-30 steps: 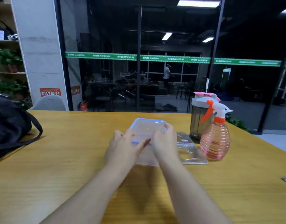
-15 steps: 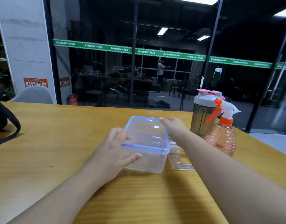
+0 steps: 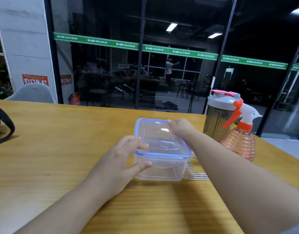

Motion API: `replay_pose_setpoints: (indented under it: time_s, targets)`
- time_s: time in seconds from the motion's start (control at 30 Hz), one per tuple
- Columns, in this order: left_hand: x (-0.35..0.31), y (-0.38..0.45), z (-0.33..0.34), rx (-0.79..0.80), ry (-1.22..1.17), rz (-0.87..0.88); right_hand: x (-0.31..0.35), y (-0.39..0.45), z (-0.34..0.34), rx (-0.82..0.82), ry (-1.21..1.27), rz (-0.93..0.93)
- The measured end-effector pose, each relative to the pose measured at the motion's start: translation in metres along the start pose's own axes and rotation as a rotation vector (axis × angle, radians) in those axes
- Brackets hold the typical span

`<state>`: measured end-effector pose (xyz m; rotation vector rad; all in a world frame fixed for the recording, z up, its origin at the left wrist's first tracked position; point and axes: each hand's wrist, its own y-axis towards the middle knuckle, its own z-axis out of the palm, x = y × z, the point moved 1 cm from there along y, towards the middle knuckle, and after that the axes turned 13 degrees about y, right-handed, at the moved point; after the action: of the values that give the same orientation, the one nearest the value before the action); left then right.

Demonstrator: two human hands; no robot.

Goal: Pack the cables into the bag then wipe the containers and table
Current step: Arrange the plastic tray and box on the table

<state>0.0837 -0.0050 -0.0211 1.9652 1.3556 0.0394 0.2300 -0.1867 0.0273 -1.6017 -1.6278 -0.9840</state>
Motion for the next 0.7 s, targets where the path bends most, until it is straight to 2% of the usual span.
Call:
replay_pose_setpoints:
  time_s: [0.13, 0.27, 0.37, 0.5, 0.57, 0.63, 0.7]
  targets:
    - [-0.001, -0.001, -0.005, 0.005, -0.02, -0.011, 0.023, -0.02, 0.003, -0.097, -0.329, -0.236]
    - [0.004, 0.002, -0.019, -0.139, -0.009, -0.06, 0.047, -0.043, 0.024, 0.01, -0.371, -0.349]
    - [0.021, 0.001, -0.038, -0.221, 0.124, -0.174, 0.066, -0.065, 0.045, 0.055, -0.375, -0.443]
    - [0.064, -0.013, -0.073, -0.206, 0.459, -0.446, 0.084, -0.097, 0.077, 0.103, -0.4, -0.68]
    - [0.093, -0.024, -0.093, -0.194, 0.593, -0.64, 0.087, -0.112, 0.095, 0.196, -0.472, -0.819]
    - [0.121, -0.037, -0.115, -0.191, 0.673, -0.832, 0.086, -0.122, 0.117, 0.339, -0.609, -0.836]
    - [0.143, -0.052, -0.135, -0.165, 0.742, -0.972, 0.085, -0.13, 0.138, 0.473, -0.764, -0.743]
